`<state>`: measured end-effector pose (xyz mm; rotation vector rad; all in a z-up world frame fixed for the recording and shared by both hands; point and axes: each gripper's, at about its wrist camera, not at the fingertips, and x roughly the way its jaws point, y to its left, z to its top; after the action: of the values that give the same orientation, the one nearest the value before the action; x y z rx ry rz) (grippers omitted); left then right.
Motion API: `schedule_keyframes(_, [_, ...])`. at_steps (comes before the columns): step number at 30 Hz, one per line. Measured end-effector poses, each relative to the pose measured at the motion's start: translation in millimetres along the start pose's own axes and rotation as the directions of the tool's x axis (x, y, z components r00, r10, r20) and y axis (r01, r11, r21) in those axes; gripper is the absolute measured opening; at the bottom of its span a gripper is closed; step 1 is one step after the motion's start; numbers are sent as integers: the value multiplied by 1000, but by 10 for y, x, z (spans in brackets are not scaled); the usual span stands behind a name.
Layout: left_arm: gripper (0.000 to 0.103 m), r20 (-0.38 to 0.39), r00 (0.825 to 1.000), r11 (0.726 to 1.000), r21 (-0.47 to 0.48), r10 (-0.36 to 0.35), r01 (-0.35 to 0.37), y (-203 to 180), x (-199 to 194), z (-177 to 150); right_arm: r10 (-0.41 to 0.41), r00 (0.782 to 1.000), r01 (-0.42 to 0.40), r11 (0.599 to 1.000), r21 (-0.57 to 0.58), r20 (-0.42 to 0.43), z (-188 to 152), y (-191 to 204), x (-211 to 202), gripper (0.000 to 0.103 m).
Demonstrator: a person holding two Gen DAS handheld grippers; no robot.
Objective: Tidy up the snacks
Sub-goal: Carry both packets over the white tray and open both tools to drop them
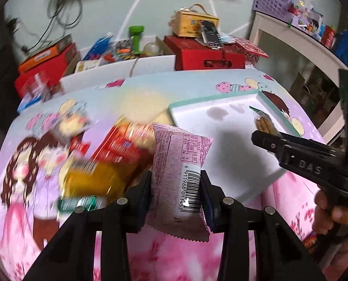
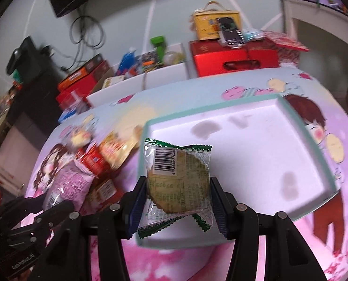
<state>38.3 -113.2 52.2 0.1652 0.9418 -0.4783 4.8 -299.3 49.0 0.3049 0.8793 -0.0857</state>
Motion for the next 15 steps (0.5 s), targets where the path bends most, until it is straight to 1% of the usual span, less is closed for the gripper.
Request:
schedule_keyframes(2, [41, -9, 1000, 1000, 24, 9, -9, -107, 146, 148, -17, 1000, 17, 1000, 16, 5, 94, -84, -2, 55])
schedule_keyframes(5, [41, -10, 1000, 999, 42, -2, 2, -231, 288, 297, -62, 998, 62, 998, 31, -1, 245, -195, 17, 55])
schedule_keyframes(8, [41, -3, 1000, 997, 76, 10, -10, -374, 428, 428, -90, 996, 88, 995, 51, 23, 400, -332, 31, 55])
schedule_keyframes(11, [41, 8, 1000, 995, 98, 29, -30, -490, 546, 537, -85, 996, 81, 992, 94, 31, 456, -494, 74, 55])
schedule_keyframes(15, [41, 26, 1000, 994, 112, 12, -15, -608, 714, 637, -130, 991, 125, 985, 120, 29, 457, -699, 223, 55])
